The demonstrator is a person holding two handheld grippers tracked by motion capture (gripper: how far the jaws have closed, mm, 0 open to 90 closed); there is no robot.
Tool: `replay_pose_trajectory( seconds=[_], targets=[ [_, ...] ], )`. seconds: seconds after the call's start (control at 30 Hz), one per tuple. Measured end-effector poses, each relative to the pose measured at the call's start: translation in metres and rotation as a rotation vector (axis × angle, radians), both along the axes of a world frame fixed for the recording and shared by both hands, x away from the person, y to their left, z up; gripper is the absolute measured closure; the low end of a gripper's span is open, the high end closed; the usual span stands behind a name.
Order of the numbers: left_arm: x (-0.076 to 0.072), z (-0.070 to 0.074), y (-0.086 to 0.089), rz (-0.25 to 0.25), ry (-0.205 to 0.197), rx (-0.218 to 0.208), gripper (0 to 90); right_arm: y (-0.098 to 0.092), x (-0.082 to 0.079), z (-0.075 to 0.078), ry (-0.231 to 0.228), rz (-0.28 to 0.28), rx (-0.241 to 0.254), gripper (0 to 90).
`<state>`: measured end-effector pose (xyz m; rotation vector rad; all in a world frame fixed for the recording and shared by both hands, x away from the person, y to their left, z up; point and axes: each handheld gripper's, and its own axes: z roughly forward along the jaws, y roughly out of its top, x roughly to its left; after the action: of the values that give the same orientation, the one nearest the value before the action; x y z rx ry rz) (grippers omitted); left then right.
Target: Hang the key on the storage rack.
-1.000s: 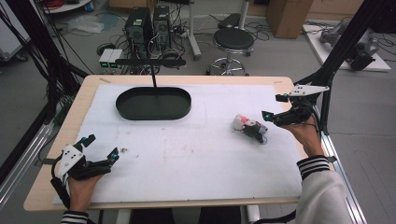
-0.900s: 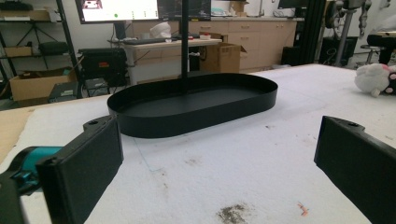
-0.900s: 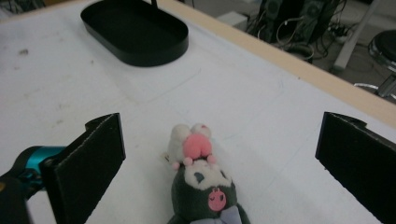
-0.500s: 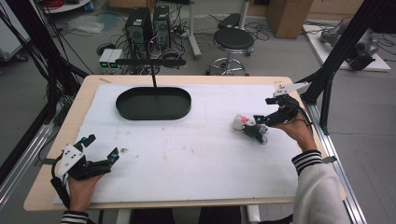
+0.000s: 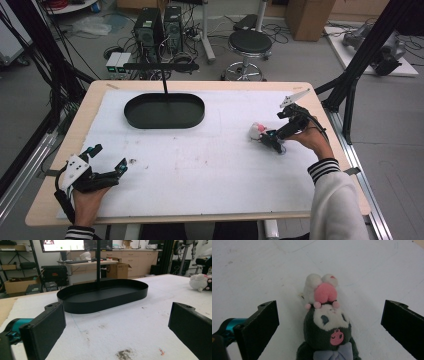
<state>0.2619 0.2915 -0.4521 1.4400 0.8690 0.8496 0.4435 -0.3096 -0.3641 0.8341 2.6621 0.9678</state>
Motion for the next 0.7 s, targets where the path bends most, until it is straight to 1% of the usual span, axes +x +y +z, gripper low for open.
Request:
replay_pose_trajectory(
  seconds=[0.03,0.07,0.1,0.2,0.27,0.3,0.33,0.47,0.5,0.53,0.57,0.67,0.7],
  targets=[
    [0.000,0.000,0.000,0.000,0.000,0.000,1.7,0.001,0.001,-0.002,0.012,0.002,-0.014,0.4],
    [0.000,0.000,0.000,0.000,0.000,-0.001,1.7,0.001,0.001,-0.002,0.012,0.002,-0.014,0.4],
    [0.000,0.000,0.000,-0.001,0.000,-0.001,1.7,0.002,0.003,-0.005,0.028,-0.002,-0.021,0.4],
    [0.000,0.000,0.000,-0.001,0.000,-0.001,1.7,0.002,0.004,-0.007,0.039,0.000,-0.032,0.4],
    [0.000,0.000,0.000,-0.002,0.000,-0.001,1.7,0.002,0.006,-0.010,0.048,-0.001,-0.046,0.4],
    [0.000,0.000,0.000,-0.002,0.000,-0.001,1.7,0.003,0.007,-0.013,0.063,-0.001,-0.057,0.4],
    [0.000,0.000,0.000,-0.002,0.000,-0.001,1.7,0.003,0.007,-0.013,0.063,-0.001,-0.057,0.4],
    [0.000,0.000,0.000,-0.002,0.000,-0.001,1.7,0.004,0.010,-0.019,0.083,0.009,-0.087,0.4],
    [0.000,0.000,0.000,-0.002,0.000,-0.001,1.7,0.005,0.010,-0.021,0.102,0.003,-0.099,0.4],
    [0.000,0.000,0.000,0.000,-0.001,-0.001,1.7,0.005,0.010,-0.021,0.102,0.003,-0.099,0.4],
    [0.000,0.000,0.000,-0.001,-0.001,-0.001,1.7,0.006,0.012,-0.024,0.118,0.008,-0.114,0.4],
    [0.000,0.000,0.000,-0.001,0.000,0.000,1.7,0.008,0.013,-0.027,0.130,0.014,-0.128,0.4],
    [0.000,0.000,0.000,-0.001,-0.001,-0.002,1.7,0.009,0.014,-0.030,0.144,0.020,-0.146,0.4]
  ],
)
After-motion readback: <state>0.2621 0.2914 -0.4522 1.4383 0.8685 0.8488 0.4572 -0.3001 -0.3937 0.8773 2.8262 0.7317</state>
